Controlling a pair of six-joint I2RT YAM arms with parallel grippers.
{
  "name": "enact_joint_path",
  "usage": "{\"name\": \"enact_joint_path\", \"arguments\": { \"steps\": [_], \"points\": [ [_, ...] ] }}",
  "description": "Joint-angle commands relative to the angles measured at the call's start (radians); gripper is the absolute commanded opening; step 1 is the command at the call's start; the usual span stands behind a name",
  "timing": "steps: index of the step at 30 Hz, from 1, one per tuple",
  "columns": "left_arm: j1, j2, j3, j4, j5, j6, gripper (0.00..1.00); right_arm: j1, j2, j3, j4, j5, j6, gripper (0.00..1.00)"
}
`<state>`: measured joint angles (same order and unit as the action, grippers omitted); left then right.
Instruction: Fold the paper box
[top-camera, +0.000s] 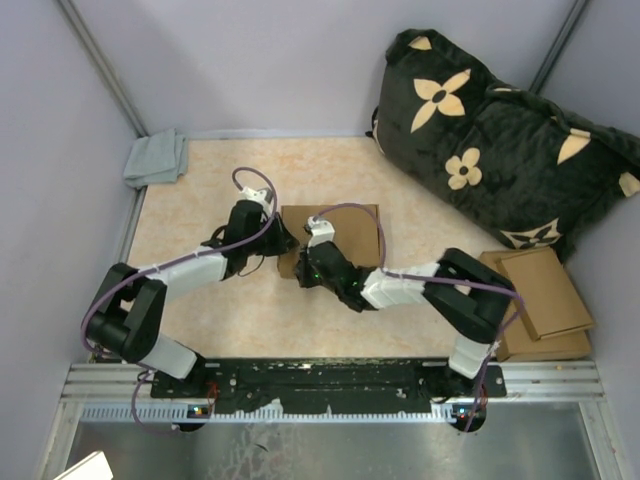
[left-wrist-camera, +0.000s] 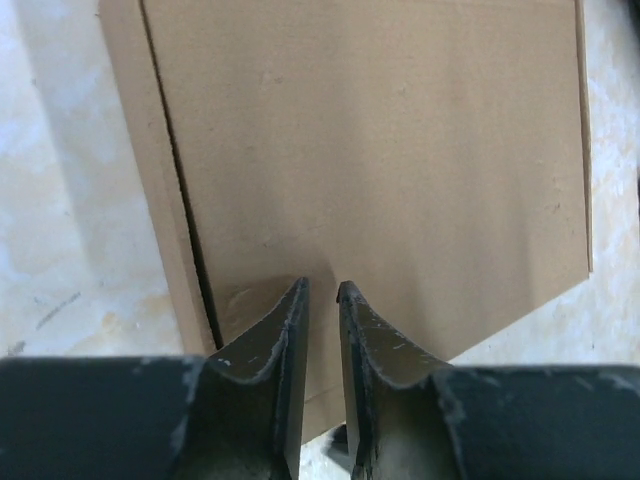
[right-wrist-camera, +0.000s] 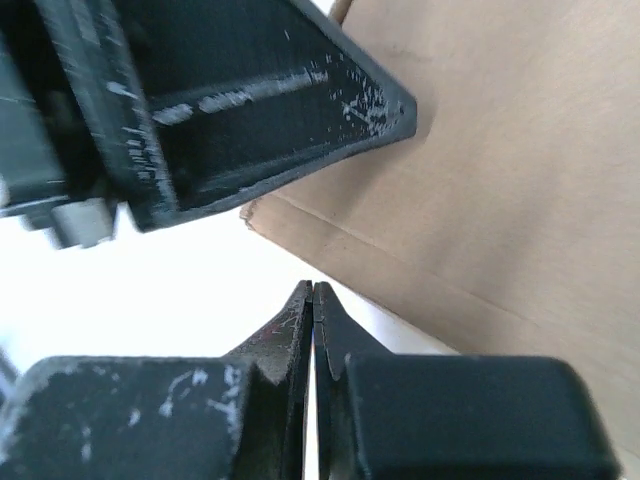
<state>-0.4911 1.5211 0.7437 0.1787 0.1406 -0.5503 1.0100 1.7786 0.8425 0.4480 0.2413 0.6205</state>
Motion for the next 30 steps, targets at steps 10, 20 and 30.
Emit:
{"name": "enact_joint_path", "arguments": {
  "steps": [10,20,30],
  "points": [
    [-0.033,-0.185,0.114,-0.257,0.031,-0.028,0.38,-0.011,-0.523,-0.251,-0.511,0.123,0.041,0.00],
    [-0.089,0.112,0.282,-0.094,0.107,-0.017,0.39,-0.174,-0.615,-0.379,-0.566,0.167,0.141,0.00],
    [-0.149,0.284,0.338,-0.079,0.129,-0.008,0.38,-0.233,-0.526,-0.375,-0.455,0.148,0.103,0.00]
  ]
}}
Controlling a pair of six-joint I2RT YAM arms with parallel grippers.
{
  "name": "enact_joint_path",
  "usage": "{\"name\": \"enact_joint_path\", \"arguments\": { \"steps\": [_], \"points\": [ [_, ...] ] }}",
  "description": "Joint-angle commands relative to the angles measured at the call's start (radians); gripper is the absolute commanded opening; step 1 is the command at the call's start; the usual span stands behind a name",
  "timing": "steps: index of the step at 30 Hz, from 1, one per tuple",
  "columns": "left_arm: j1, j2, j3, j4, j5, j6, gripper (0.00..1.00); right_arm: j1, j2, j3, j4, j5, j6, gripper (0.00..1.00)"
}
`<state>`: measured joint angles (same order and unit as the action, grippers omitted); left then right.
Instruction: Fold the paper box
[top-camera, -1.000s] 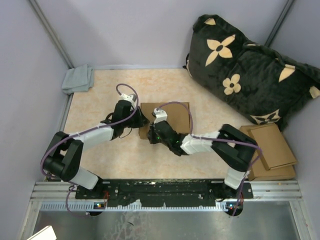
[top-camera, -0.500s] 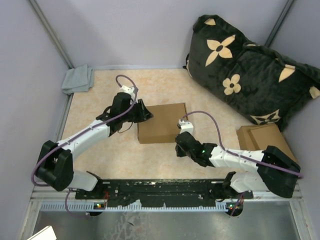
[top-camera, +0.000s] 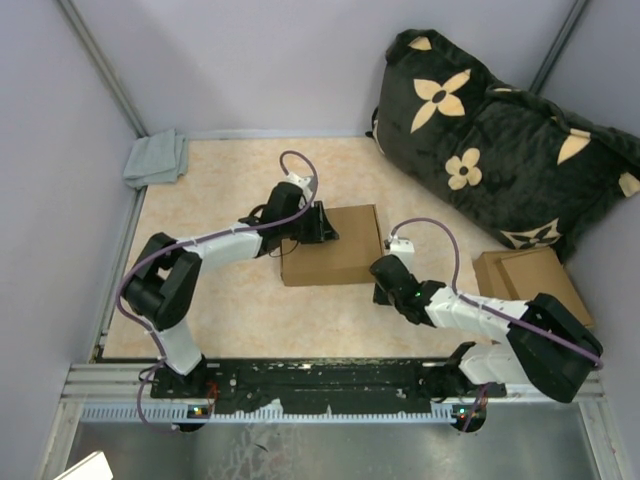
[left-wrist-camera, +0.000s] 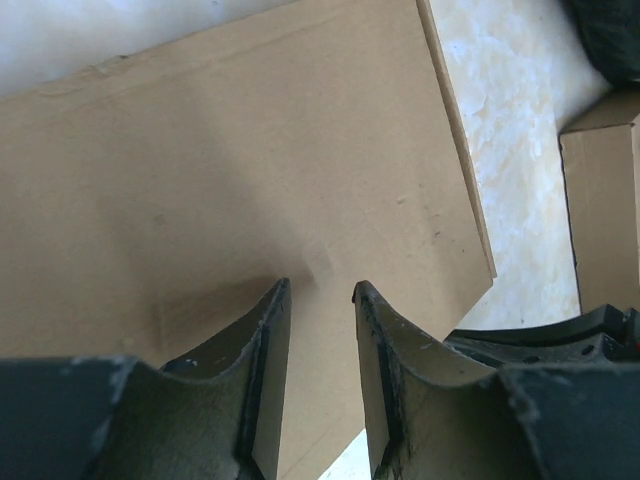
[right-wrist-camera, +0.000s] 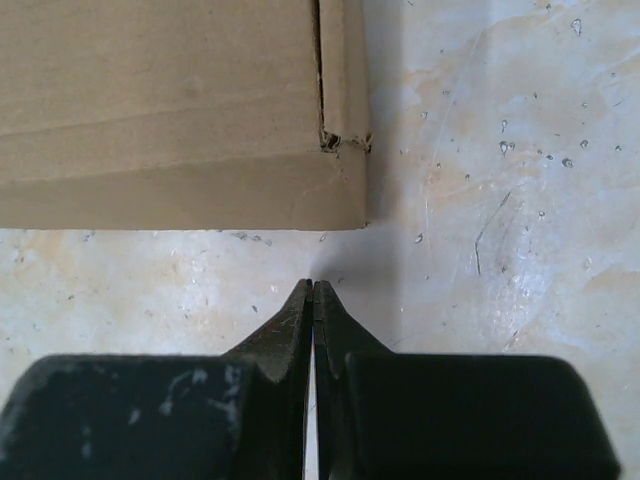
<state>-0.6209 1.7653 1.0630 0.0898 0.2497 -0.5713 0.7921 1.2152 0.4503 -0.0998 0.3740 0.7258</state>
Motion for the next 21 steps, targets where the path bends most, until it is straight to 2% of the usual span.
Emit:
{"name": "enact_joint_path", "arguments": {
  "steps": [1,6,10,15,21],
  "points": [
    [-0.024,0.046,0.020,0.003,0.023,0.017,0.38,-0.018,0.050,0.019,0.107,0.013,-0.005,0.00],
    [-0.048,0.097,0.026,-0.080,0.033,0.062,0.31,-0.051,0.107,0.051,0.165,0.033,-0.015,0.00],
    [-0.065,0.117,-0.022,-0.082,0.039,0.073,0.24,-0.098,0.127,0.060,0.270,0.049,-0.038,0.00],
    [-0.068,0.108,-0.086,-0.060,0.042,0.067,0.22,-0.123,0.160,0.076,0.390,0.027,-0.085,0.00],
    [-0.068,0.079,-0.091,-0.084,0.023,0.081,0.23,-0.123,0.162,0.088,0.390,-0.070,-0.117,0.00]
  ]
}}
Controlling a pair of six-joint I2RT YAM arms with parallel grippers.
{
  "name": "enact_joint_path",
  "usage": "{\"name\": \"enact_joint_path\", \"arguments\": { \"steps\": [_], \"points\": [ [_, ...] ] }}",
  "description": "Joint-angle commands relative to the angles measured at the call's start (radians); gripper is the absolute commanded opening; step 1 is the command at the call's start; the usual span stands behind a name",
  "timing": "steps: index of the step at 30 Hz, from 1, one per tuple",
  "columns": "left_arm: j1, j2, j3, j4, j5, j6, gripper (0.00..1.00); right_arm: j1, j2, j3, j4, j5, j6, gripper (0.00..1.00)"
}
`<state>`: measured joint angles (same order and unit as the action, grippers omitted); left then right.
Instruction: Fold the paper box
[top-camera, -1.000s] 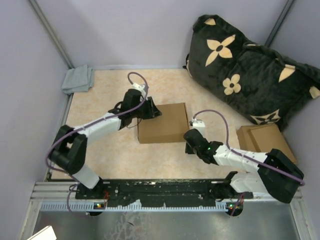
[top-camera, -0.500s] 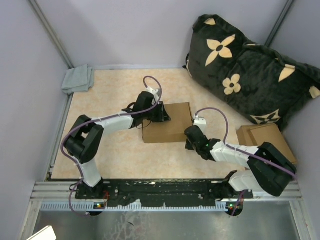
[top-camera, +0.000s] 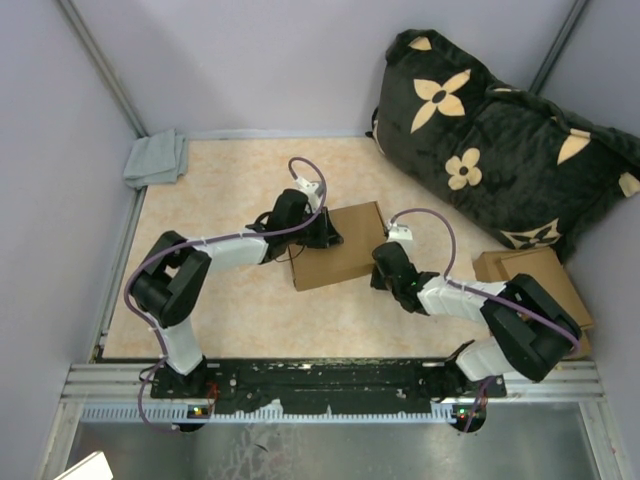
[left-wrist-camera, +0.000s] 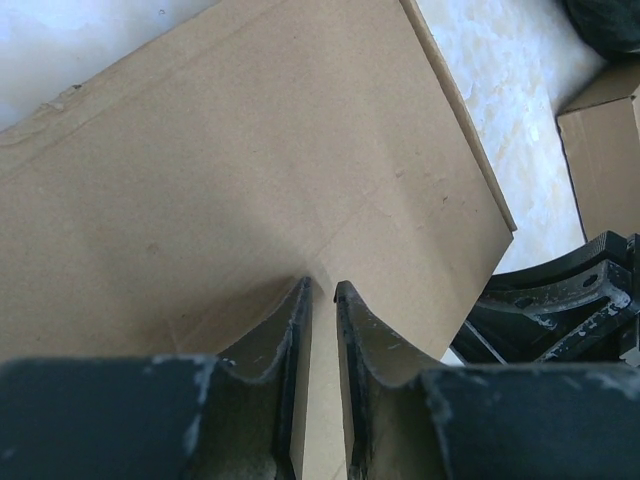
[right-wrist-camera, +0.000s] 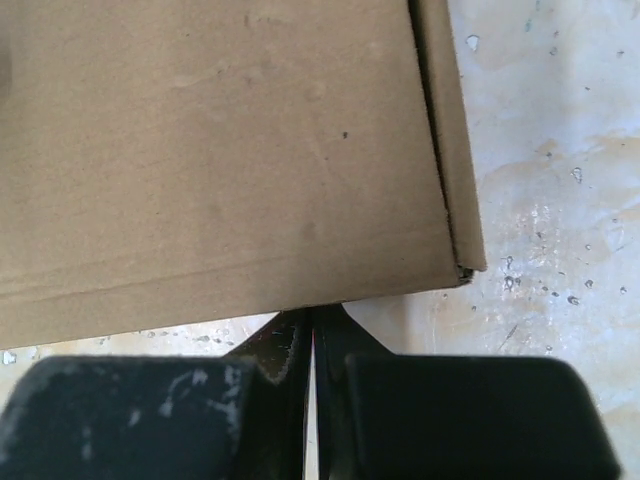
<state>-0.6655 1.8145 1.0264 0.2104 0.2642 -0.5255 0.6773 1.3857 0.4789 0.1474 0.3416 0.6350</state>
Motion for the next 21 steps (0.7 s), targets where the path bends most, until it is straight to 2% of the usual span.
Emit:
{"name": "enact_joint_path", "arguments": {
  "steps": [1,8,12,16,18,19,20,21],
  "points": [
    [-0.023,0.024,-0.048,-0.215,0.001,0.041,0.24,-0.008,-0.019,0.054,0.142,-0.053,-0.027,0.00],
    [-0.020,-0.065,-0.002,-0.314,-0.097,0.082,0.31,-0.007,-0.099,0.034,0.106,-0.147,-0.046,0.00],
    [-0.015,-0.165,0.001,-0.358,-0.187,0.102,0.50,-0.006,-0.173,0.042,0.053,-0.165,-0.062,0.00],
    [-0.011,-0.315,0.005,-0.418,-0.304,0.107,0.67,-0.007,-0.265,0.072,-0.026,-0.181,-0.092,0.10],
    [-0.010,-0.401,0.006,-0.462,-0.370,0.091,0.91,-0.006,-0.306,0.104,-0.079,-0.181,-0.113,0.26],
    [-0.009,-0.450,0.001,-0.482,-0.403,0.084,0.98,-0.007,-0.321,0.121,-0.108,-0.183,-0.126,0.38],
    [-0.009,-0.496,-0.012,-0.498,-0.435,0.079,1.00,-0.007,-0.334,0.143,-0.140,-0.186,-0.142,0.77],
    [-0.009,-0.546,-0.028,-0.504,-0.467,0.075,1.00,-0.007,-0.345,0.162,-0.168,-0.186,-0.157,0.97]
  ]
}}
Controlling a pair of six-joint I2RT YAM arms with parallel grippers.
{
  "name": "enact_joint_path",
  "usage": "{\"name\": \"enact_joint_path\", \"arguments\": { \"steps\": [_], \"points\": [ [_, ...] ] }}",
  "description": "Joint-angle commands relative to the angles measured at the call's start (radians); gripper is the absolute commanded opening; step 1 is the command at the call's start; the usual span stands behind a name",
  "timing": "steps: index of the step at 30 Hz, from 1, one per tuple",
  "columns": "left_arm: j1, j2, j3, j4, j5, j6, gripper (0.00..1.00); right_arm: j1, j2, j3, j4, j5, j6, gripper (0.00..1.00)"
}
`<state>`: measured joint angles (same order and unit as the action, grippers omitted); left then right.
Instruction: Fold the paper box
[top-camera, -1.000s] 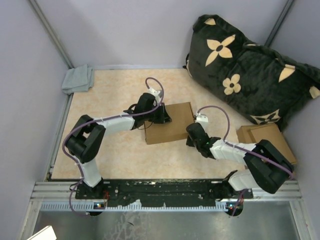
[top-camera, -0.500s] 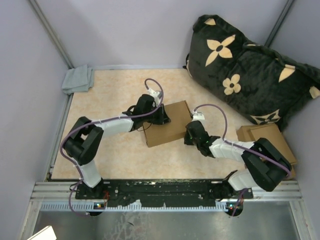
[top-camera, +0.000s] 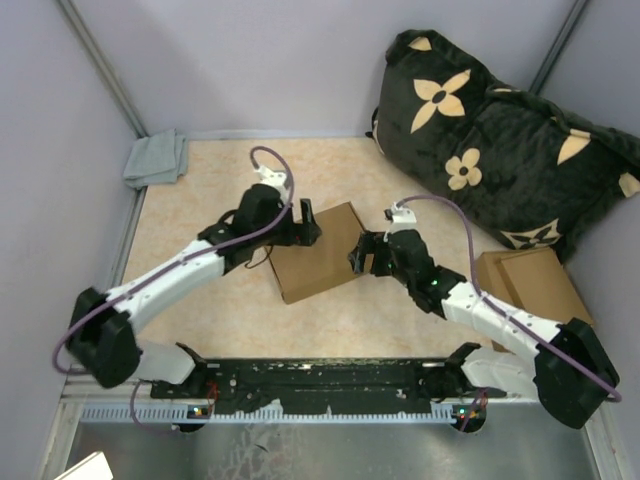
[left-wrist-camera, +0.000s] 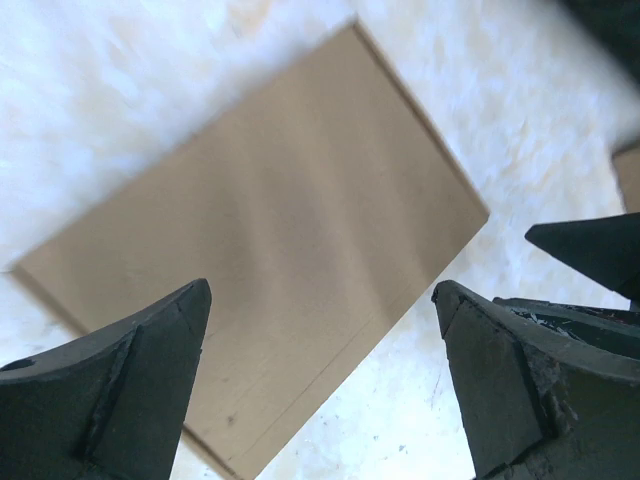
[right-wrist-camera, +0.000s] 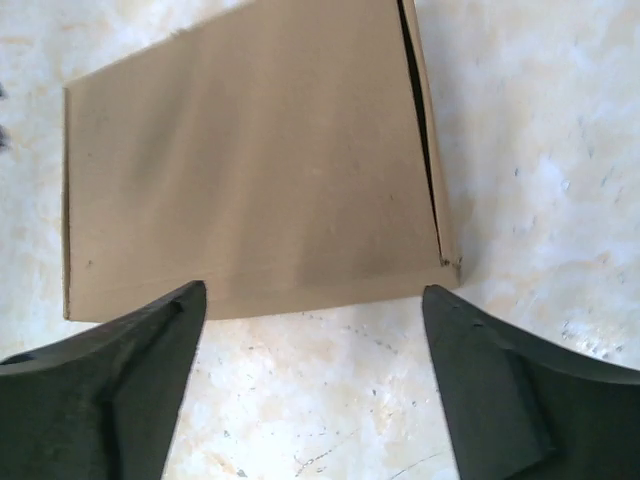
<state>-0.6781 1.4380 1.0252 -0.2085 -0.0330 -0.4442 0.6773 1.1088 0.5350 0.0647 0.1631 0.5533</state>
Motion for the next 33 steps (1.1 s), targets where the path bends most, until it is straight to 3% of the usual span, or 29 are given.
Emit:
{"name": "enact_joint_path", "arguments": {
  "steps": [1,8,19,25,29,33],
  "points": [
    [0.004,-0.217,-0.045,-0.095,-0.200,-0.008,1.00,-0.008,-0.071,0.129,-0.122,0.008,-0.078,0.99],
    [0.008,-0.456,-0.094,-0.280,-0.322,0.035,1.00,-0.008,-0.085,0.206,-0.219,0.061,-0.102,0.99],
    [0.008,-0.584,-0.222,-0.372,-0.402,0.098,1.00,-0.008,-0.159,0.183,-0.165,0.053,-0.109,0.99],
    [0.008,-0.591,-0.258,-0.356,-0.360,0.092,1.00,-0.011,-0.084,0.210,-0.215,0.146,-0.085,0.99],
    [0.008,-0.525,-0.231,-0.427,-0.336,-0.050,1.00,-0.055,0.032,0.249,-0.251,0.190,-0.043,0.99],
    [0.008,-0.525,-0.338,-0.248,-0.150,-0.149,0.99,-0.093,0.130,0.263,-0.164,0.102,-0.055,0.99]
  ]
}}
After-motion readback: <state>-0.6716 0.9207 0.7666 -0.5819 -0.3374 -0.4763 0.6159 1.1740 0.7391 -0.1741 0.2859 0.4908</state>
